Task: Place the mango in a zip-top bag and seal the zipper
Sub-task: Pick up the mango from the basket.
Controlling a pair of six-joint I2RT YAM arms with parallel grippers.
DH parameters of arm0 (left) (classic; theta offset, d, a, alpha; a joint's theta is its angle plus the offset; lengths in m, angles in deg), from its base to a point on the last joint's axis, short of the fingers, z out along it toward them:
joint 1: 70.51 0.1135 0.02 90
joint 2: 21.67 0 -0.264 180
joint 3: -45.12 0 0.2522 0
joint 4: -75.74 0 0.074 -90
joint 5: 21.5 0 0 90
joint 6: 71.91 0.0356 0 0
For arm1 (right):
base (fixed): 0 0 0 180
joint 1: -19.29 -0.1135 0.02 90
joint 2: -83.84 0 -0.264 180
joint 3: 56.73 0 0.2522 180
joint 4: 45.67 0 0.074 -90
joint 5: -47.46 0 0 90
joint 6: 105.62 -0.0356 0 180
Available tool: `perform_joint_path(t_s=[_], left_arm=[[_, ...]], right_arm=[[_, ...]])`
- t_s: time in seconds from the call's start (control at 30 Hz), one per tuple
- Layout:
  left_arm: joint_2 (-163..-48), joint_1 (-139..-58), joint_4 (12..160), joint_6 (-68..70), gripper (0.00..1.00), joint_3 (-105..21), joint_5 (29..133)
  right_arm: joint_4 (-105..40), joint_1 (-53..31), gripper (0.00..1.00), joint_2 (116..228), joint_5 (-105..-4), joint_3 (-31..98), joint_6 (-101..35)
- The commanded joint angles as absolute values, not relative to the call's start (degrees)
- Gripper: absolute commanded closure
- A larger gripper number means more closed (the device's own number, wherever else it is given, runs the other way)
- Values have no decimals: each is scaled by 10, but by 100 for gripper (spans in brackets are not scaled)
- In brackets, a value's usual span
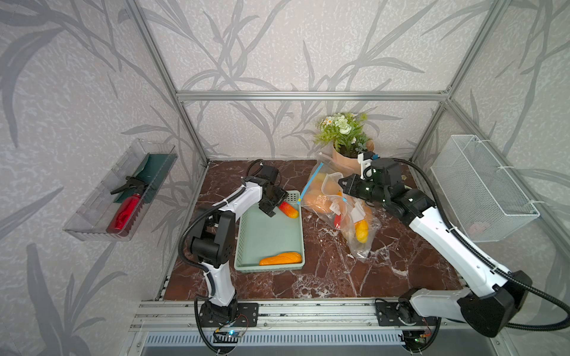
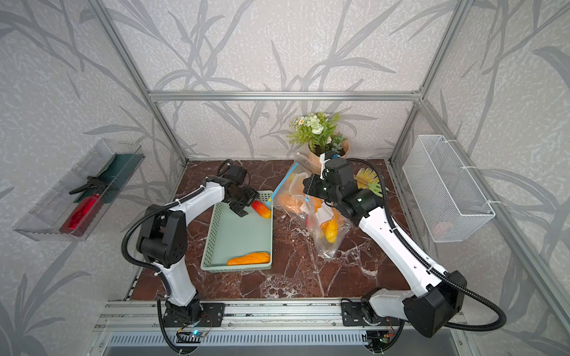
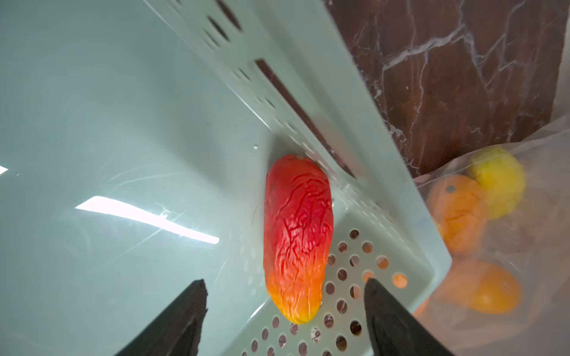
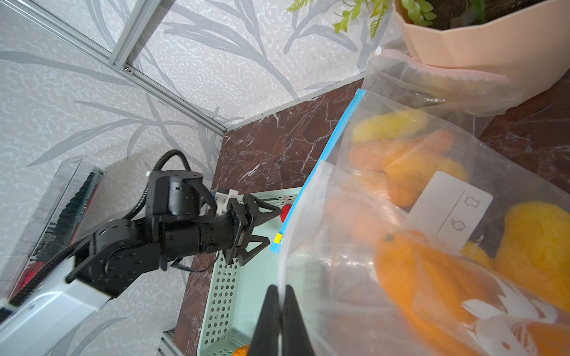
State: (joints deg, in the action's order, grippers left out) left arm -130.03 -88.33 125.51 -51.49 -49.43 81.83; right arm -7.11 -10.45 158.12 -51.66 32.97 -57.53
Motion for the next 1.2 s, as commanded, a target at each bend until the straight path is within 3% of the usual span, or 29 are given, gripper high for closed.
perform_joint_path(t_s=[0.0,0.1,0.33,0.5,0.83,1.17], left_arm=[[-1323,-895,1244,-534,19,-522,806],[-1349,-902,1255,-534,20,-530,797],[-1389,-913,1261,-512,46,-527,762],[-1347,-915,1227,-502,78,-482,753],[-1101,-934,1237,-471,83,-493,736],[-1135,-1029,1106,-522,87,-619,853]], right_arm=[[-70,-107,100,1558,-519,323,-567],[-69,-106,100,1556,-516,323,-567],[-71,-106,100,1559,-516,325,-568],[-72,-107,100,1562,-519,327,-568],[-73,-107,100,1562,-540,317,-562],[-82,-107,100,1567,-548,321,-573]])
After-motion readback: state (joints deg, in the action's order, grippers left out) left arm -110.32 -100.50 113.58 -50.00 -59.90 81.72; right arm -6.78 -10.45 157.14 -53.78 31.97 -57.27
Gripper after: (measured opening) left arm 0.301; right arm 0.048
